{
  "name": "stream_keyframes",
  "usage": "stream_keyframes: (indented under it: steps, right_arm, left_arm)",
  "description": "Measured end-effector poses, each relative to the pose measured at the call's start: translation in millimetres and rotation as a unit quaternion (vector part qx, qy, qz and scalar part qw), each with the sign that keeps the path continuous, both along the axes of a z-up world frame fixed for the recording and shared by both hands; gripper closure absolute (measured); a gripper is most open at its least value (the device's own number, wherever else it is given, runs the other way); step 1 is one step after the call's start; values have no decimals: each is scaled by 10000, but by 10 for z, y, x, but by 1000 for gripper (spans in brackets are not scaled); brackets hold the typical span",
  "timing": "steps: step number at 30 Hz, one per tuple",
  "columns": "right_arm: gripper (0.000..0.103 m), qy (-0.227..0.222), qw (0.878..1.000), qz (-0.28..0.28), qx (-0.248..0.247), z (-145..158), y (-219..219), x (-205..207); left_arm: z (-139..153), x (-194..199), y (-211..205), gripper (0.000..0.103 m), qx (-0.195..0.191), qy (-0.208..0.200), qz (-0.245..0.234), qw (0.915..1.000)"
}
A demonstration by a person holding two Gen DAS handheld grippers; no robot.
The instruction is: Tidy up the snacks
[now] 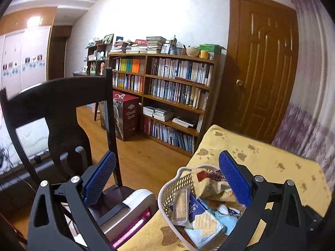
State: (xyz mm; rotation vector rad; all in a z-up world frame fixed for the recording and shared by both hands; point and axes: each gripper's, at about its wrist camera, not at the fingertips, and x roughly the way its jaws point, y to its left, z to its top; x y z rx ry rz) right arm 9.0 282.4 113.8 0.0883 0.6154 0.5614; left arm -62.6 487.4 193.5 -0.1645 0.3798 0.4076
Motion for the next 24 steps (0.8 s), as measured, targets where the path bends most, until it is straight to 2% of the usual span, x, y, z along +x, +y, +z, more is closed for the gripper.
stream_keyframes:
  steps: [10, 19, 24]
  right_arm:
    - [16, -285, 9996, -19, -61, 37, -86, -252]
    - [13, -455, 9987, -21, -229, 0, -115, -368]
    - [11, -482, 9985, -24, -276, -12, -138, -412]
  left_arm:
    - [-21, -25, -437, 3, 536, 113, -350, 9979]
    - [-50, -69, -574, 3, 710, 213, -350, 9966]
    - [-103, -126, -642, 3, 929, 341, -335, 9945]
